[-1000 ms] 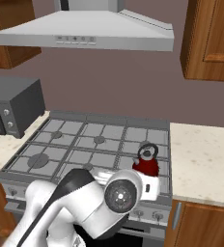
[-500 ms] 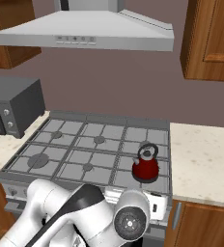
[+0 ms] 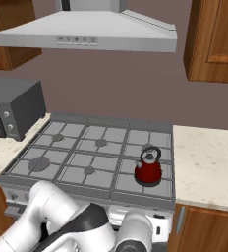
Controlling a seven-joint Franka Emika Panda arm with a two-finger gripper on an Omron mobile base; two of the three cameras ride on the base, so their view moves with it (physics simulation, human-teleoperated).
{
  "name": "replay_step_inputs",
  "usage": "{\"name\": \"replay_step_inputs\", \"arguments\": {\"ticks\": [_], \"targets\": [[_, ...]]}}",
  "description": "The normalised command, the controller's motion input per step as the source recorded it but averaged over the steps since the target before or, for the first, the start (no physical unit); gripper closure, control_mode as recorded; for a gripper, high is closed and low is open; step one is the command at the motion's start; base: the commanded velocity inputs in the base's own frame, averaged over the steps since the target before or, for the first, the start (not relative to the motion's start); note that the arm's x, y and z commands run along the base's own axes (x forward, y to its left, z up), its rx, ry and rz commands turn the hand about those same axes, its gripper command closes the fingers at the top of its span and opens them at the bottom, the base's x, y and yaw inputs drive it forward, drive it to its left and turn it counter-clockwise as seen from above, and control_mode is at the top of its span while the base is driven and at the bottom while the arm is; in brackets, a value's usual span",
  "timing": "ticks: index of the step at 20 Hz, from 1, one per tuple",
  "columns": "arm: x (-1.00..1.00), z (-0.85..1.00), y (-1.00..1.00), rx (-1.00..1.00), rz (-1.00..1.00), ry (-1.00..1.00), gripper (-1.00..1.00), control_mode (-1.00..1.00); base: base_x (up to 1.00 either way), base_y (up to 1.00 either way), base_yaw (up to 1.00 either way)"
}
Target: The kettle is done boiling. Turn off the stove, then wait for 300 timesteps before moving the kettle to the dining table.
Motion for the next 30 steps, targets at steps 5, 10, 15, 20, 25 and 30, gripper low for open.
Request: {"name": "replay_step_inputs", "arguments": {"ticks": [5,10,15,20,25,30], "targets": [[-0.21,-0.31,-0.03,-0.04,0.0,-0.15,-1.0,-1.0,0.0,0.0,0.0],[-0.01,-0.4,-0.02,-0.02,0.0,-0.14,-1.0,-1.0,0.0,0.0,0.0],[0.0,-0.37,-0.07,-0.01,0.0,-0.15,-1.0,-1.0,0.0,0.0,0.0],[0.0,-0.3,-0.08,-0.03,0.0,-0.15,-1.0,-1.0,0.0,0.0,0.0],[0.28,-0.28,-0.15,-0.03,0.0,-0.01,-1.0,-1.0,0.0,0.0,0.0],[0.21,-0.19,-0.28,-0.02,0.0,0.0,-1.0,-1.0,0.0,0.0,0.0]]}}
